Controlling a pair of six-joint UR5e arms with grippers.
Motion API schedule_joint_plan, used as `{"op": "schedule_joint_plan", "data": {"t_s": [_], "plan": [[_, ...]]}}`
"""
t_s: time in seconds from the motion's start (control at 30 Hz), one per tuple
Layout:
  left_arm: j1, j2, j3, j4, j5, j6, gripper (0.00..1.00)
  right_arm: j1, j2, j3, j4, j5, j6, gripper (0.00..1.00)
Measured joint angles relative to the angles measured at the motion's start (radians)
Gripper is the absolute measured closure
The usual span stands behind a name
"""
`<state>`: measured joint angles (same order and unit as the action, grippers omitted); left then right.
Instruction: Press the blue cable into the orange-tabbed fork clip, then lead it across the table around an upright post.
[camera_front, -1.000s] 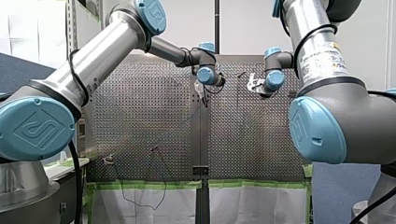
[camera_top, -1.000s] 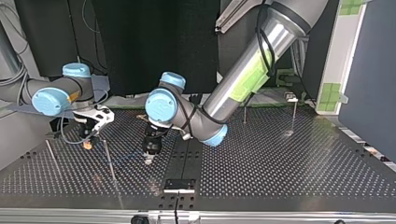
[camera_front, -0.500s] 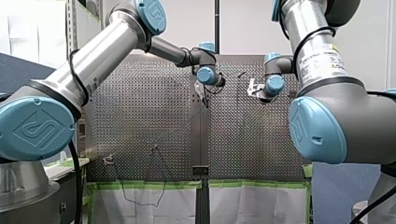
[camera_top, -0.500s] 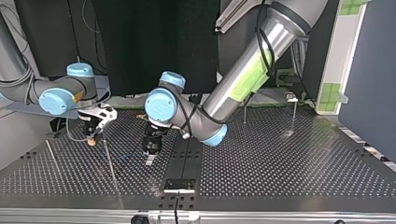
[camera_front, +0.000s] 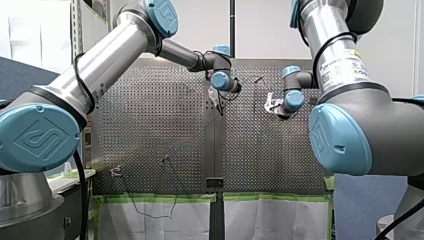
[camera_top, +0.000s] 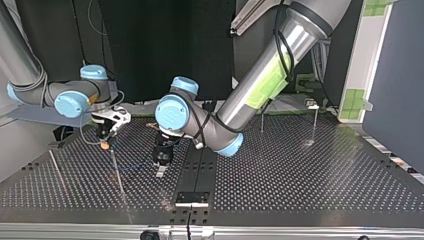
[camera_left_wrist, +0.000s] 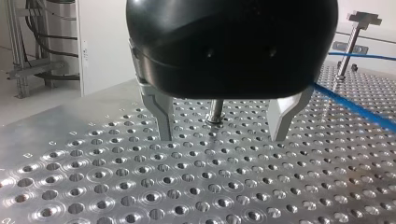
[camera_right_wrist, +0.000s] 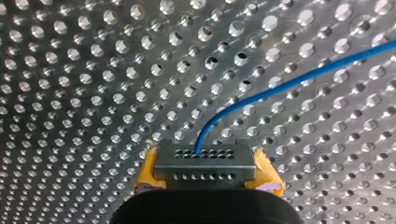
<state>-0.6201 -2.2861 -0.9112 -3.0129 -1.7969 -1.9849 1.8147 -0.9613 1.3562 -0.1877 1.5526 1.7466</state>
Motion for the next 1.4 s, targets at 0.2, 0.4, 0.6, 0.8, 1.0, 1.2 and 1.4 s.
{"op": "schedule_joint_plan", "data": {"t_s": [0.2,0.4,0.6,0.8,1.0,1.2,1.4], "plan": [[-0.001,0.000,0.000,0.000,0.000,0.000,0.01,-0.003,0.004,0.013,-0.008,0.001,-0.004,1.00],[-0.002,0.000,0.000,0.000,0.000,0.000,0.01,-0.011,0.005,0.038,-0.017,0.004,-0.006,1.00],[-0.002,0.000,-0.001,0.002,0.000,0.000,0.01,-0.022,0.006,0.069,-0.046,0.004,-0.007,1.00],[-0.001,0.000,-0.001,0.003,0.000,0.000,0.01,-0.035,0.008,0.094,-0.061,0.004,-0.013,1.00],[-0.002,0.000,-0.001,0.002,0.000,0.000,0.01,-0.041,0.009,0.102,-0.066,0.003,-0.020,1.00],[-0.001,0.000,-0.001,0.002,0.000,0.000,0.01,-0.045,0.009,0.103,-0.066,0.002,-0.025,1.00],[-0.002,0.000,-0.001,0.001,0.000,0.000,0.01,-0.047,0.010,0.106,-0.067,0.003,-0.030,1.00]]}}
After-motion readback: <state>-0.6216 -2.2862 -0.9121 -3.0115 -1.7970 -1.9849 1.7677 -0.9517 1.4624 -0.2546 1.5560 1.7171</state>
